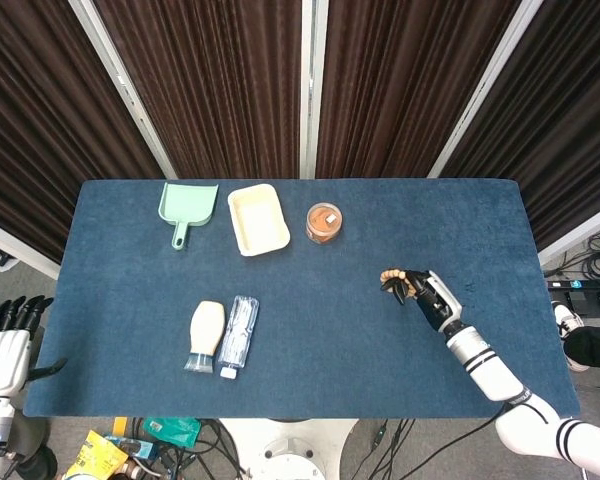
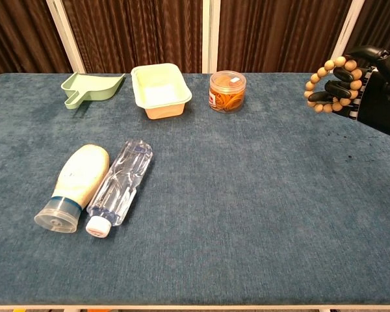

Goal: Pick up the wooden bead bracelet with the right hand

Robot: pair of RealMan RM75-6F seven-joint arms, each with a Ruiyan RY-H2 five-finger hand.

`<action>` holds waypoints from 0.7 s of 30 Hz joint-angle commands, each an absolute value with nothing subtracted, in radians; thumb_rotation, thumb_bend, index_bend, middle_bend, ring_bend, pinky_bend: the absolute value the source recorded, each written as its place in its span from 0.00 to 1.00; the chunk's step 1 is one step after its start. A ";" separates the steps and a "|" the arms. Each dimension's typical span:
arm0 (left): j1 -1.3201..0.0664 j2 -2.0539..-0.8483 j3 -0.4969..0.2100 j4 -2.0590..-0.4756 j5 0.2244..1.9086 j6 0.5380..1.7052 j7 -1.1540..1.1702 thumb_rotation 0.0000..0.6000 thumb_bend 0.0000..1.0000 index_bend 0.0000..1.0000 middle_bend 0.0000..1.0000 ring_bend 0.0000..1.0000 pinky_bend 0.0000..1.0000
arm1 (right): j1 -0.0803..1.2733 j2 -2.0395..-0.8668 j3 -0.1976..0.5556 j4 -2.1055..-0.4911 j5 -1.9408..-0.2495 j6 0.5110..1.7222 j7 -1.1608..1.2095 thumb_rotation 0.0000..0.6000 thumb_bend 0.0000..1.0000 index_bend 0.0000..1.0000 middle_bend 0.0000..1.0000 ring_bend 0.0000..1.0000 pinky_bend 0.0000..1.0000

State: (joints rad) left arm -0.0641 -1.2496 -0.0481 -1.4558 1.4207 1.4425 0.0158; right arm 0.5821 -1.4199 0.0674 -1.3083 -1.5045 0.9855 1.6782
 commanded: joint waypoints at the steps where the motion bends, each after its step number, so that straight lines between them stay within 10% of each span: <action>1: -0.064 -1.250 -0.048 -1.456 1.422 1.444 0.015 1.00 0.03 0.14 0.12 0.04 0.06 | 0.582 -1.418 0.068 -1.310 -1.505 0.984 1.675 0.43 0.55 0.74 0.76 0.41 0.00; 21: -0.065 -1.260 -0.048 -1.441 1.430 1.450 0.004 1.00 0.03 0.14 0.12 0.04 0.06 | 0.573 -1.399 0.075 -1.324 -1.509 1.000 1.577 0.50 0.98 0.59 0.67 0.34 0.00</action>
